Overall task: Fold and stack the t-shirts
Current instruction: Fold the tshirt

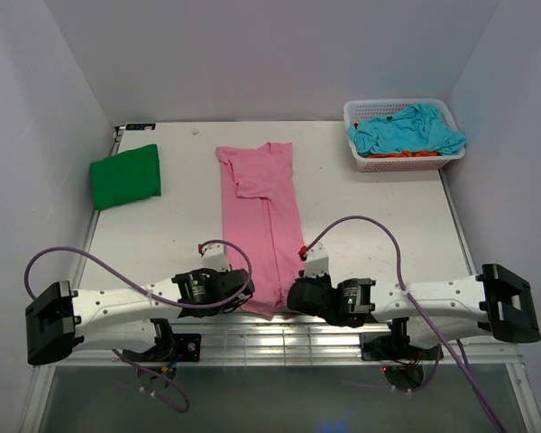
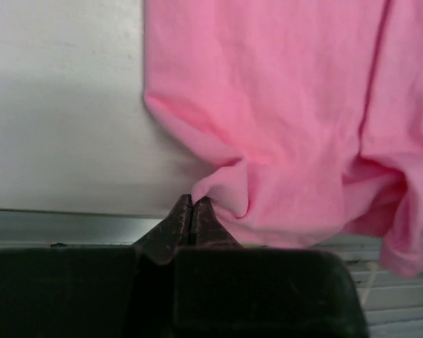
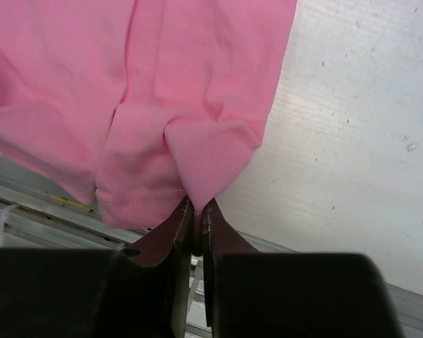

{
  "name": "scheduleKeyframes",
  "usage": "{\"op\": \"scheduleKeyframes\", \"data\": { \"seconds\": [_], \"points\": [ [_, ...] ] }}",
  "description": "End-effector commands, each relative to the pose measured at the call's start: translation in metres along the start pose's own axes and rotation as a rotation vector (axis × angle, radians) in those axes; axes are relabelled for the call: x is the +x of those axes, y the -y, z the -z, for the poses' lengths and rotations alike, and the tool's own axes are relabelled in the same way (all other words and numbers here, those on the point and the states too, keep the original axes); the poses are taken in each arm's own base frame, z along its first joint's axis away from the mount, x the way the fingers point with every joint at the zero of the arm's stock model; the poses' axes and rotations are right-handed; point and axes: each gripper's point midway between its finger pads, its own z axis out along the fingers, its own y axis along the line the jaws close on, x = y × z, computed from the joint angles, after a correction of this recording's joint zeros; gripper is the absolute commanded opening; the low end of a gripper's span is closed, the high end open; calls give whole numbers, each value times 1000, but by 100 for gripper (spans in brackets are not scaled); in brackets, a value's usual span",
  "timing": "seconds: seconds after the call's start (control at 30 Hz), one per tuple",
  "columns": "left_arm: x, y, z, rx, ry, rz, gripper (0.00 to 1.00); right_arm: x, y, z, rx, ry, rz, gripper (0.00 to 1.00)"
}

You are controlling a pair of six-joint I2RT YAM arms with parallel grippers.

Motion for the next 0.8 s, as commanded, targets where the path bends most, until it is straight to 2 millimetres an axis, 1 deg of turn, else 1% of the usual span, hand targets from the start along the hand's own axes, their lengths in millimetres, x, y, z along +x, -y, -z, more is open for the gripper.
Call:
{"op": "scheduleKeyframes", "data": {
  "seconds": [0.0,0.03,0.13,0.17,0.23,0.3,0.33,0.4,0.43,0.5,0.53,0.57,0.6,0.63,0.67,0.7,0.73,0.77],
  "points": [
    [-46,-2,5,-91,217,47,0,-44,2,8,60,139,9,8],
    [-50,2,7,-92,230,51,0,-48,3,5,73,145,11,8],
    [-55,4,8,-108,250,53,0,-55,4,-1,86,149,32,8],
    [-56,4,8,-107,253,57,0,-58,-2,-3,64,152,22,8],
    [-60,7,9,-107,270,62,0,-60,0,-10,65,150,38,8],
    [-65,9,11,-104,286,68,0,-65,-3,-14,57,159,33,8],
    [-69,9,12,-110,309,70,0,-68,0,-18,70,158,44,8],
    [-77,12,14,-117,333,82,0,-76,-1,-23,64,172,40,8],
    [-82,11,13,-131,357,77,0,-81,3,-27,76,175,54,8],
    [-93,13,13,-142,388,93,0,-91,0,-32,58,192,45,8],
    [-97,12,11,-154,403,77,0,-97,4,-36,72,195,40,8],
    [-106,13,9,-167,430,84,0,-100,5,-39,71,196,56,8],
    [-111,13,7,-174,441,80,0,-106,4,-41,67,209,50,8],
    [-117,9,2,-203,449,60,0,-113,8,-46,82,213,60,8],
    [-123,13,-1,-193,463,68,0,-116,7,-48,75,213,65,8],
    [-127,11,-5,-201,467,63,0,-121,6,-52,73,219,64,8],
    [-134,6,-9,-220,475,71,0,-126,9,-56,82,222,60,8],
    [-138,9,-13,-218,481,54,0,-131,8,-58,74,223,74,8]
  ]
}}
